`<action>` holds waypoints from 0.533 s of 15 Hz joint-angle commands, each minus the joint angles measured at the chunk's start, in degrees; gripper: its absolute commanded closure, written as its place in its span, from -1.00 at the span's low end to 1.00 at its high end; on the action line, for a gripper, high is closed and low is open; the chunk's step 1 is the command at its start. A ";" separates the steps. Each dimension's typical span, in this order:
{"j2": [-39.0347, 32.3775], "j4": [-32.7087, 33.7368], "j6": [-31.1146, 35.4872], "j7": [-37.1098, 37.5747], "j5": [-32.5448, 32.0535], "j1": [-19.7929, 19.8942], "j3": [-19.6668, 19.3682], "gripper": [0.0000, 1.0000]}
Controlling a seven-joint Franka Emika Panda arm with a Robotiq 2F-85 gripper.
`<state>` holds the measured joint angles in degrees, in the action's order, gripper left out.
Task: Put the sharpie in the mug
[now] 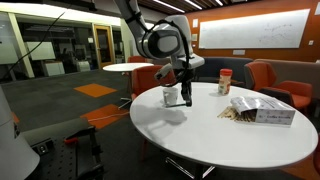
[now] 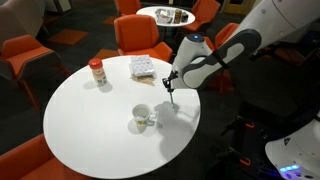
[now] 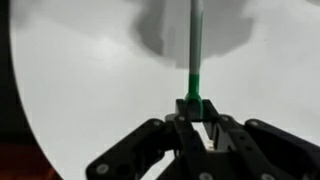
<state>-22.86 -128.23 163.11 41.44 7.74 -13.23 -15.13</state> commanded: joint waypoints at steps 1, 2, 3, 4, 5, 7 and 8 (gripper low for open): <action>0.42 -0.50 4.31 6.42 -6.31 -5.80 -4.49 0.94; -0.11 -0.09 5.22 9.10 -8.87 -8.46 -6.87 0.94; -0.54 0.38 5.62 11.39 -11.28 -10.82 -8.89 0.94; -0.73 0.68 5.90 13.44 -13.65 -13.02 -10.76 0.94; -0.91 1.09 6.02 16.20 -16.53 -16.05 -13.41 0.94; -0.64 1.84 5.74 20.22 -21.06 -20.13 -16.68 0.94; -0.66 2.49 5.34 22.31 -23.44 -22.13 -18.23 0.94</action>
<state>-22.92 -126.96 168.10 58.02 -10.06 -29.91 -28.25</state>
